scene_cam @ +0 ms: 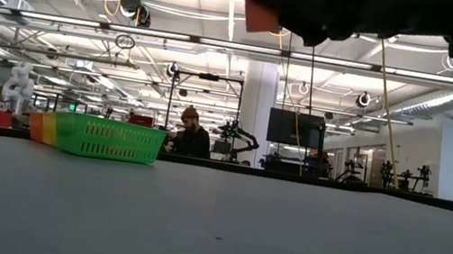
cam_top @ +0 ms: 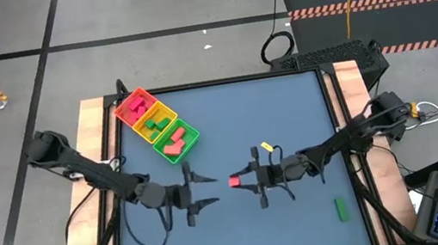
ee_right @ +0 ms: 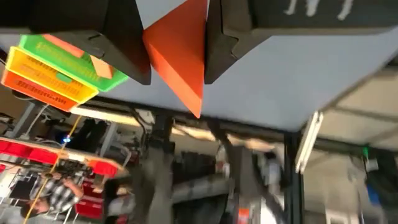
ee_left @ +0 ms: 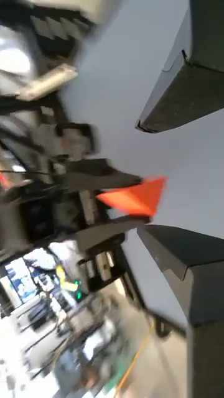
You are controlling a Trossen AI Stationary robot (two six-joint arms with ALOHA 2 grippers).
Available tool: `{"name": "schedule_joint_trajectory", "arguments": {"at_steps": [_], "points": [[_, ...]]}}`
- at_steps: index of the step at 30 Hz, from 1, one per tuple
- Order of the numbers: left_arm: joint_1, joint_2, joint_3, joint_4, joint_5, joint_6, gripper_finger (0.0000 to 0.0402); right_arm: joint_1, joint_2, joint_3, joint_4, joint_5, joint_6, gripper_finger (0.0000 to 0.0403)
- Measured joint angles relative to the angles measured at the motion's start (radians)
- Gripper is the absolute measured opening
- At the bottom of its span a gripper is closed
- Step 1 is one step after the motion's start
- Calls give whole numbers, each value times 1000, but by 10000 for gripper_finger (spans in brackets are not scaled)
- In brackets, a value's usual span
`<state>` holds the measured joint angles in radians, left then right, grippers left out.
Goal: Sort & place blocks by color
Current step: Put the red block into the green basket
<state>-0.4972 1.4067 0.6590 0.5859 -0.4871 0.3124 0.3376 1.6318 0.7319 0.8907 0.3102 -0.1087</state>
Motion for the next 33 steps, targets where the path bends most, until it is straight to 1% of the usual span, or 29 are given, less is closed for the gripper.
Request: {"name": "schedule_joint_trajectory", "arguments": {"at_steps": [4,6,8,12,18,25,29,31,33], "points": [[-8,89,-1,83,-25,197,253,-13,52,0,119,-1,41,118],[-9,130,-1,120,-32,287,253,-19,70,0,142,-1,44,124],[-9,159,-1,158,-40,343,253,-23,77,0,154,0,47,127],[-9,177,-1,227,-97,376,253,-23,77,0,158,-1,87,119],[-8,177,-1,263,-116,390,253,-23,77,0,159,-26,109,119],[-8,177,-1,262,-116,376,253,-25,77,0,160,-27,124,120],[-5,177,-1,315,-115,213,253,-24,88,0,163,-28,120,120],[5,177,4,311,-115,130,253,-25,101,1,185,-30,112,120],[18,177,10,307,-115,53,253,-25,117,1,220,-58,89,118]]}}
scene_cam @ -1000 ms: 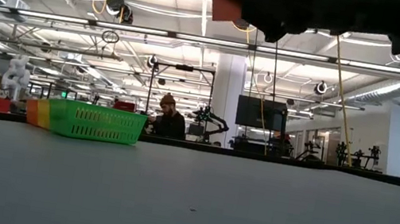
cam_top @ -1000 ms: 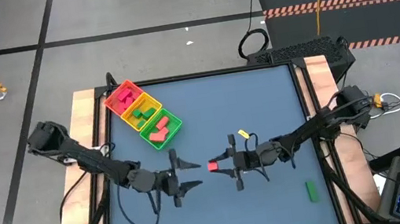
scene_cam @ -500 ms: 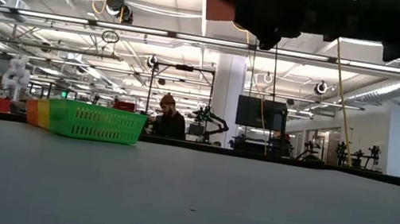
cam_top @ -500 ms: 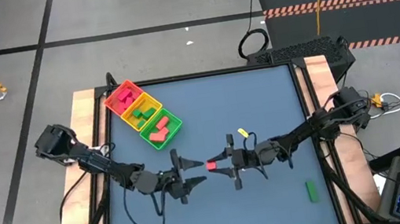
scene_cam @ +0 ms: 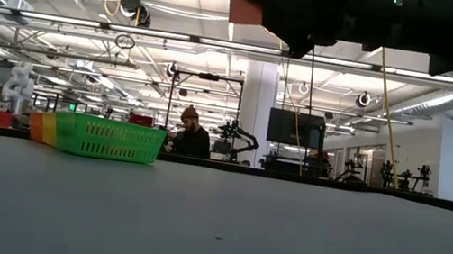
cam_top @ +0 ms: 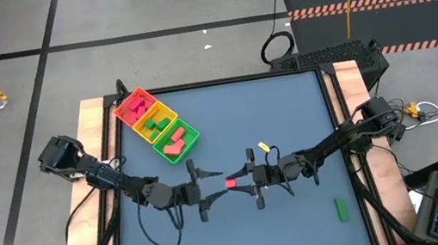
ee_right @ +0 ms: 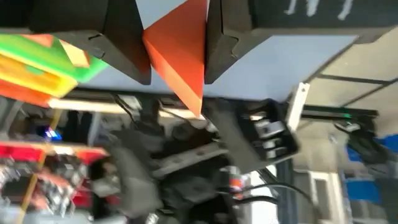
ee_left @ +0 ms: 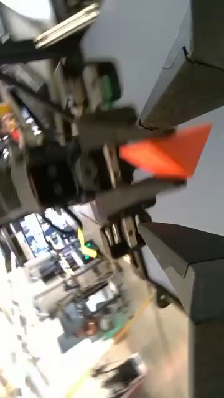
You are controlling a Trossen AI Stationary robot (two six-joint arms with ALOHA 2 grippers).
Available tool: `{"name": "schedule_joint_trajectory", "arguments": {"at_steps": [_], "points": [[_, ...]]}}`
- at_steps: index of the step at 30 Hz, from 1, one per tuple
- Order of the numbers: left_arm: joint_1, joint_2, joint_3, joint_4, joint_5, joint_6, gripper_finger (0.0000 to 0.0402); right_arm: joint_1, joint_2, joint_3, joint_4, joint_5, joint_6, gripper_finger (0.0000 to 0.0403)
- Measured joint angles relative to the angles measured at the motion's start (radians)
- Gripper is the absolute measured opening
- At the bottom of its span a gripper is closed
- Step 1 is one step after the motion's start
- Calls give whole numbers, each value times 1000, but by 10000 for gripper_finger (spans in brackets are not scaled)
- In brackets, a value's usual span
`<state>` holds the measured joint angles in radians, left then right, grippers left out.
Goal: Sort & place blocks by color
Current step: Put the red block into the green basket
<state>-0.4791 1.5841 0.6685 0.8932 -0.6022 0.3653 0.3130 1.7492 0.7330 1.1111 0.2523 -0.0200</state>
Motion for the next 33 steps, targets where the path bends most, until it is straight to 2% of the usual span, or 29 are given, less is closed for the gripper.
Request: {"name": "schedule_joint_trajectory", "arguments": {"at_steps": [3,6,16,29,33], "points": [[21,0,12,-28,26,-122,253,0,20,0,74,-28,-54,118],[48,-2,13,-48,111,-231,253,3,24,0,94,-34,-96,118],[117,-2,13,-82,323,-468,253,3,24,-1,105,-27,-132,118],[134,-2,13,-106,349,-629,253,3,24,-1,110,-16,-159,118],[152,5,11,-129,436,-729,253,2,17,4,142,-3,-183,120]]}}
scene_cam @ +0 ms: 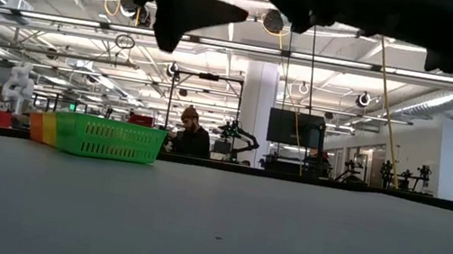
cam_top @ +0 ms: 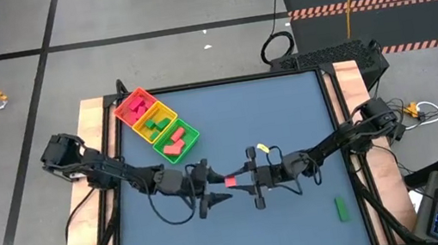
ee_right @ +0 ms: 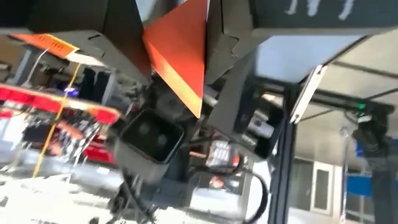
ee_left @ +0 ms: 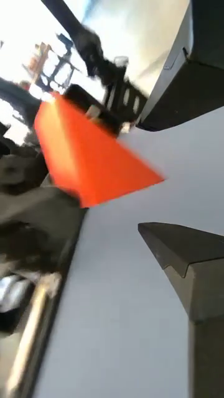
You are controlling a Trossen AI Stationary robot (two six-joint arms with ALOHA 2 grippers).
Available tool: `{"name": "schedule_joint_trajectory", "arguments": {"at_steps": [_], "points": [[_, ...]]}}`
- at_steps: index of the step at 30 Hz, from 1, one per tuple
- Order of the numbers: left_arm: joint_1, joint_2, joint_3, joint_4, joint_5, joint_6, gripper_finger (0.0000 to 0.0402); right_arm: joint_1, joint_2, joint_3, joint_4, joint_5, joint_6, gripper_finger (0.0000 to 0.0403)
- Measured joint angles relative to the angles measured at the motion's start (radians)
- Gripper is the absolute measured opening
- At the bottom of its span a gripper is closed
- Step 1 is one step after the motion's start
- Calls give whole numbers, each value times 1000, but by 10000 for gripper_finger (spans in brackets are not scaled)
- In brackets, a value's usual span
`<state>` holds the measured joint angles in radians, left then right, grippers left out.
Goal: Sort & place blocks by color
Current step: Put the red block into the green basket
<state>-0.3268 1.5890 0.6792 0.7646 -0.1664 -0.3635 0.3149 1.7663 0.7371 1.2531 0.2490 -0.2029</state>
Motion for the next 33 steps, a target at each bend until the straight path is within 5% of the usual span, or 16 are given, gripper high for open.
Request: {"name": "schedule_joint_trajectory", "arguments": {"at_steps": [6,29,33], "points": [[37,-4,0,12,47,-136,253,0,4,0,4,-3,-22,120],[34,-3,0,128,24,-107,252,-6,2,2,-18,-16,7,131],[34,-3,0,115,-1,-114,222,-11,3,1,-22,-15,11,132]]}}
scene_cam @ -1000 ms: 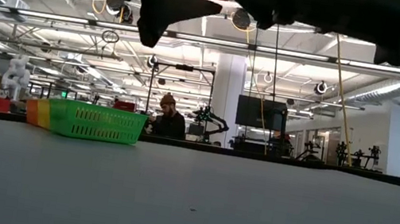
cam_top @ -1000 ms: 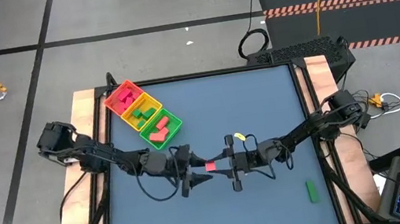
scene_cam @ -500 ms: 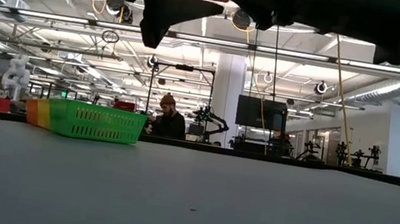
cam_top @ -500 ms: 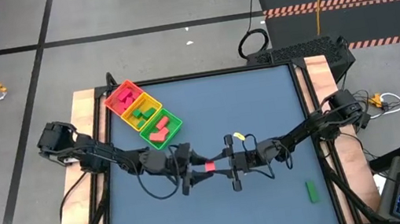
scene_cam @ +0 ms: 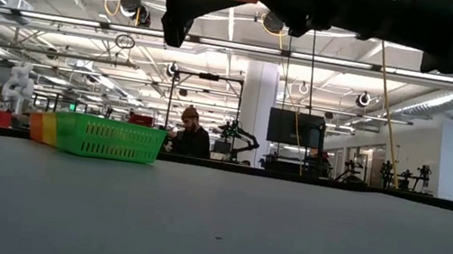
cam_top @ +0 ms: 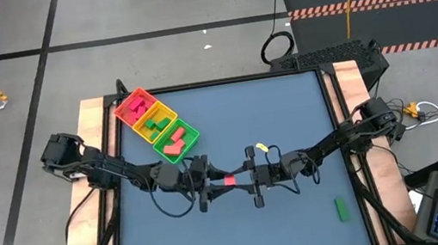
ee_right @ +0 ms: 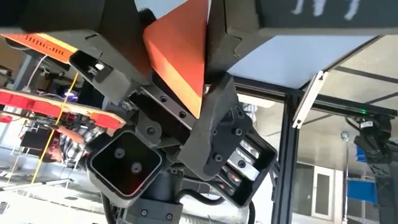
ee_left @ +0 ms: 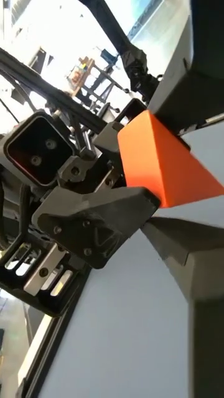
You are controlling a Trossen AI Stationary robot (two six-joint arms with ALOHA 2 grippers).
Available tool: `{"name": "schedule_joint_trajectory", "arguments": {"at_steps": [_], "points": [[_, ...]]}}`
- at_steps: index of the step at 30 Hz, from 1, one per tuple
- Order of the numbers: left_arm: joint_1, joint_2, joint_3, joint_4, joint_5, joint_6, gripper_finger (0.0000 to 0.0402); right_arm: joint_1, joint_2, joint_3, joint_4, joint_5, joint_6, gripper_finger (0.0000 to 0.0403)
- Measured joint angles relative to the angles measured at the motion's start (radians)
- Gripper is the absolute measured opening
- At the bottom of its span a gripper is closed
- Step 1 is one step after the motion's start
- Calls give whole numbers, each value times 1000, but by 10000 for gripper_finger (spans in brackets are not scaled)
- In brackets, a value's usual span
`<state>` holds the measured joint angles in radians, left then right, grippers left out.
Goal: Sort & place blocks by color
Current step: Put the red block into the green basket
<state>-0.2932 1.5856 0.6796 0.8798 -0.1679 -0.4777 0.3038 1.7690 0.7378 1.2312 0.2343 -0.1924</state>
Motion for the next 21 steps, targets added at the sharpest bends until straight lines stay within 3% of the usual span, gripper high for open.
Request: {"name": "schedule_joint_trajectory", "arguments": {"at_steps": [5,12,21], "points": [[-2,-1,0,-3,9,18,144,0,0,-1,-2,-1,-21,145],[-2,-1,0,-18,42,58,126,4,0,0,-48,-45,-25,188],[3,-13,2,-8,34,58,66,6,5,-3,-157,-63,47,263]]}}
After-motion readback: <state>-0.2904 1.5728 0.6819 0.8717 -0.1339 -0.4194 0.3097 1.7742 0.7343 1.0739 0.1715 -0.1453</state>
